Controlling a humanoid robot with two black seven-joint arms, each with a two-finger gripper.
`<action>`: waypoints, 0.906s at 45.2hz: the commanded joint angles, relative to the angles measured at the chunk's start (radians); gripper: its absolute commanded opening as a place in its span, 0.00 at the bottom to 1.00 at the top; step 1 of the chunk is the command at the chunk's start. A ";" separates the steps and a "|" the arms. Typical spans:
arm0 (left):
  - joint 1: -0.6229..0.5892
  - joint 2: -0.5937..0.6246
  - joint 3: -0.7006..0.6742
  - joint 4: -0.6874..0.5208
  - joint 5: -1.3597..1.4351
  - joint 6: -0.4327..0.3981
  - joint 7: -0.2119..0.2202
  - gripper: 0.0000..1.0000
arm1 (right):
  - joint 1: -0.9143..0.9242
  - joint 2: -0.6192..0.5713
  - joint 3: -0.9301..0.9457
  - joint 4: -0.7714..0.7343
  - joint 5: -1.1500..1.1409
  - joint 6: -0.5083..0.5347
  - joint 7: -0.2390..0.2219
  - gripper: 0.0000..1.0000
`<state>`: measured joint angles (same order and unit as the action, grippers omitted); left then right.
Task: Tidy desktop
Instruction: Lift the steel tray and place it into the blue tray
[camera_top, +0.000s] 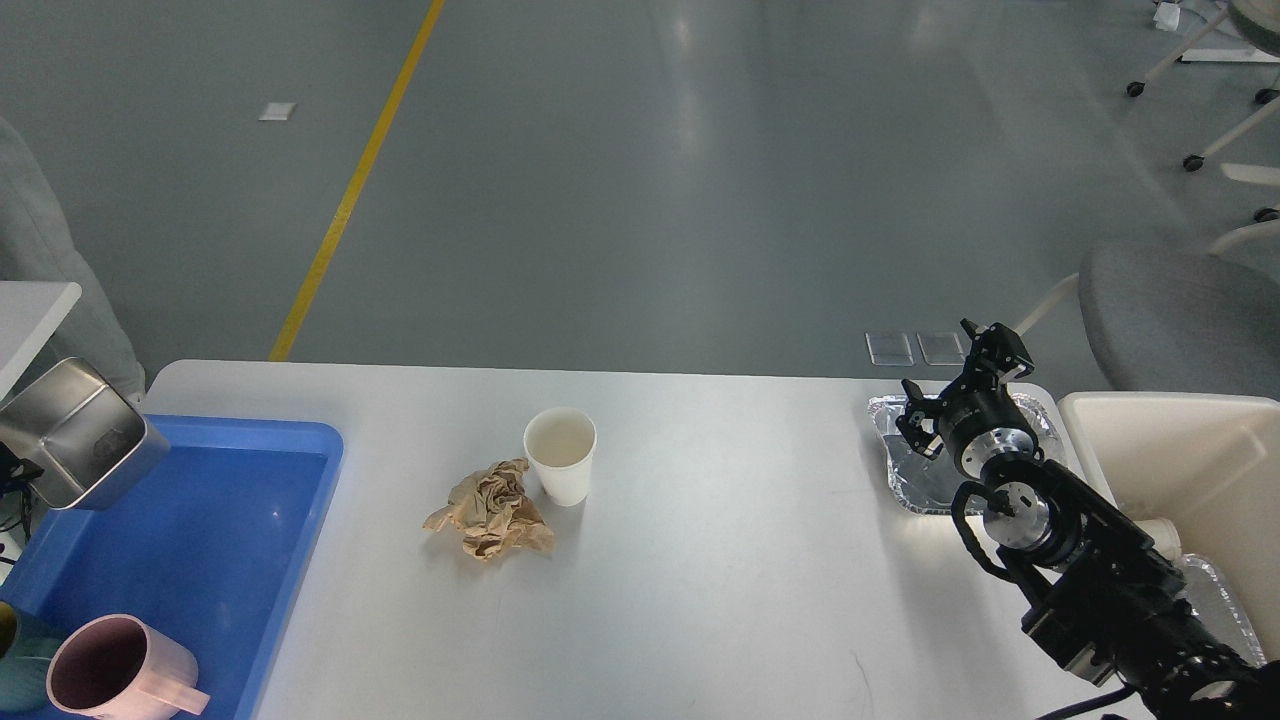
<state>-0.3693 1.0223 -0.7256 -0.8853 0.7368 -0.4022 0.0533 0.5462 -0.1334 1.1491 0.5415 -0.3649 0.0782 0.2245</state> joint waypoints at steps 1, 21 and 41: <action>-0.003 -0.093 0.006 0.089 0.001 0.005 0.003 0.03 | -0.003 0.000 0.001 -0.002 0.000 0.000 0.001 1.00; -0.022 -0.260 0.006 0.177 0.018 0.066 0.029 0.05 | -0.015 0.000 0.000 -0.002 0.000 -0.001 0.001 1.00; -0.023 -0.266 0.008 0.181 0.015 0.094 0.046 0.37 | -0.019 0.001 0.000 -0.002 0.000 -0.005 0.001 1.00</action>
<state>-0.3900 0.7548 -0.7179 -0.7050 0.7557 -0.3090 0.0976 0.5289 -0.1333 1.1489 0.5385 -0.3652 0.0752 0.2253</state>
